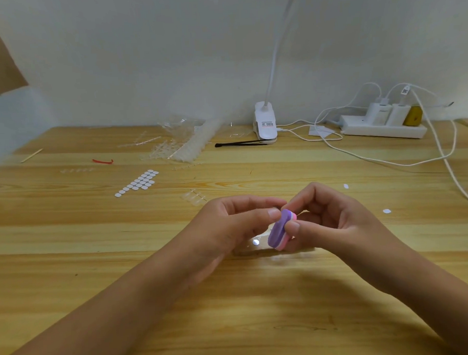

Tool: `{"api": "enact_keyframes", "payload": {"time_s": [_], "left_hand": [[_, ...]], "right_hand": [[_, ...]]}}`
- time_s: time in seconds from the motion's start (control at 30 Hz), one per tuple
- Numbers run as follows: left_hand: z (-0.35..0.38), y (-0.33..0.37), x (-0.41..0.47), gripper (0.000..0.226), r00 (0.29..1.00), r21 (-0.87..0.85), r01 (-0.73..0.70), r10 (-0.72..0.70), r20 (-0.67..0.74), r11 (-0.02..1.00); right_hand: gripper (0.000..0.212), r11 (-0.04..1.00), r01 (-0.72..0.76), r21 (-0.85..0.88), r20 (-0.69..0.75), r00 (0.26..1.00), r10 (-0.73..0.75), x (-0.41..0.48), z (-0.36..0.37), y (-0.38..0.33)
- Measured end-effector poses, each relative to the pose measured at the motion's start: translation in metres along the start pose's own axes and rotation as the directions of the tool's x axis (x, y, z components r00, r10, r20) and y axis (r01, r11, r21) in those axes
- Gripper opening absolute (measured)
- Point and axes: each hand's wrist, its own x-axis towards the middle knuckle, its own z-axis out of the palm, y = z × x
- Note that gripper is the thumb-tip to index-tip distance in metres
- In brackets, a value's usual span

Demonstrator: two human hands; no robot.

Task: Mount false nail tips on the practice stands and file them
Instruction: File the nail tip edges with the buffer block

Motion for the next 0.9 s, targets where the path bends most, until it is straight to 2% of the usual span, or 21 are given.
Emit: {"api": "enact_keyframes", "payload": {"time_s": [0.1, 0.23, 0.3, 0.37, 0.43, 0.53, 0.63, 0.73, 0.8, 0.9], "left_hand": [[-0.001, 0.001, 0.000, 0.031, 1.000, 0.119, 0.004, -0.003, -0.012, 0.993], [0.000, 0.003, -0.002, 0.032, 1.000, 0.153, 0.007, -0.009, 0.012, 0.988], [0.000, 0.002, -0.002, 0.028, 1.000, 0.168, 0.018, -0.018, -0.001, 0.986], [0.002, -0.002, -0.002, 0.025, 0.999, 0.197, 0.025, -0.031, 0.028, 0.980], [0.004, -0.005, -0.003, 0.025, 0.998, 0.187, 0.015, -0.026, 0.059, 0.982], [0.002, -0.002, -0.002, 0.026, 1.000, 0.118, -0.016, 0.016, 0.007, 0.993], [-0.003, 0.003, -0.001, 0.028, 0.996, -0.063, -0.076, 0.074, -0.044, 0.995], [-0.003, 0.006, -0.001, 0.022, 0.995, -0.229, -0.081, 0.067, -0.069, 0.970], [-0.001, 0.006, -0.002, 0.022, 0.997, -0.261, -0.061, 0.044, -0.069, 0.963], [0.004, 0.005, -0.002, 0.023, 0.997, -0.246, -0.043, 0.025, -0.073, 0.968]], "right_hand": [[0.029, 0.997, -0.043, -0.057, 0.033, 0.998, 0.045, 0.000, -0.003, 0.000], [0.027, 0.997, -0.044, -0.066, 0.012, 0.999, 0.045, 0.000, -0.006, 0.000], [0.026, 0.999, 0.051, 0.017, -0.144, 0.988, -0.048, 0.005, -0.011, -0.004], [0.026, 0.972, 0.192, 0.139, -0.326, 0.935, -0.138, 0.009, -0.023, -0.010], [0.030, 0.949, 0.253, 0.187, -0.396, 0.904, -0.163, 0.009, -0.035, -0.015], [0.037, 0.958, 0.223, 0.179, -0.348, 0.925, -0.150, 0.007, -0.038, -0.015], [0.024, 0.982, 0.168, 0.082, -0.248, 0.958, -0.143, 0.004, -0.026, -0.012], [0.023, 0.992, 0.119, -0.043, -0.162, 0.979, -0.125, 0.000, -0.013, -0.007], [0.022, 0.987, 0.101, -0.122, -0.110, 0.987, -0.115, -0.001, -0.005, -0.005], [0.020, 0.987, 0.108, -0.118, -0.088, 0.989, -0.119, -0.001, 0.001, 0.001]]}}
